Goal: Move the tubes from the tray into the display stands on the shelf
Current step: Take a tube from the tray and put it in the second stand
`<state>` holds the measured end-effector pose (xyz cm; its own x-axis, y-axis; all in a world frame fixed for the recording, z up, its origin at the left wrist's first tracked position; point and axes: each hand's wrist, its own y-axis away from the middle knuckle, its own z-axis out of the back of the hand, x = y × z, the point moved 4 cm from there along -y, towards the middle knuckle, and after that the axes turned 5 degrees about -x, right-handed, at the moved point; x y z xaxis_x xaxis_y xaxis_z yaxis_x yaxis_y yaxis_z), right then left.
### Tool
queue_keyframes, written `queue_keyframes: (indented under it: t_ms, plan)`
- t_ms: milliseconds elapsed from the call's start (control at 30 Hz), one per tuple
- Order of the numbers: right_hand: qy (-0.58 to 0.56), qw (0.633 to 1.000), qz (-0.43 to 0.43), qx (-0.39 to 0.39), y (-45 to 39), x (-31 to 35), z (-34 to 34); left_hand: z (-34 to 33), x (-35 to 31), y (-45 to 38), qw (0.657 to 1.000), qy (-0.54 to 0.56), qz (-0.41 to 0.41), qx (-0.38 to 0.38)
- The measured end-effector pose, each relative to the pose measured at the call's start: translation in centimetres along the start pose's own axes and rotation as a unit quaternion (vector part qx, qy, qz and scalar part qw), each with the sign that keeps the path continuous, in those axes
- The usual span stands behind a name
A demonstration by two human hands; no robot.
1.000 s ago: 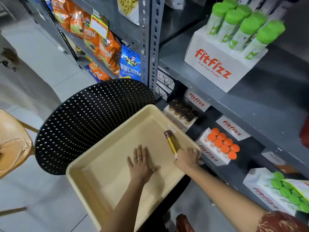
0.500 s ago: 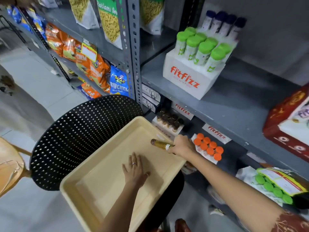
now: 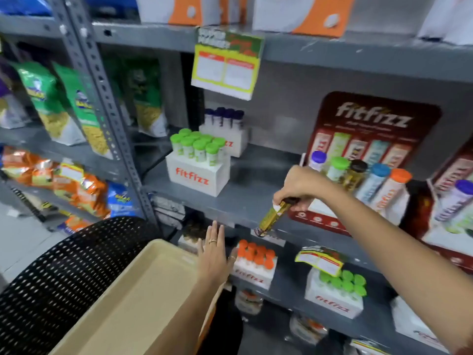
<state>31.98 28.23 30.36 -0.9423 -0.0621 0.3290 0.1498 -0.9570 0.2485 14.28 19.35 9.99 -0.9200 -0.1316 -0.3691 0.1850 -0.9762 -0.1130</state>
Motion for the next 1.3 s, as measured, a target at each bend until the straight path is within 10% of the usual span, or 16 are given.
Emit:
queue_keyframes:
  t_ms: [533, 1300]
  plan:
    - [0.028, 0.973, -0.157, -0.169, 12.0, -20.9, 17.1, -3.3, -31.2, 4.5, 0.922, 0.106, -0.369, 0.036]
    - [-0.015, 0.973, -0.183, -0.140, 12.7, -29.5, 18.7, -9.4, -36.7, 3.0, 0.942, -0.032, -0.292, 0.165]
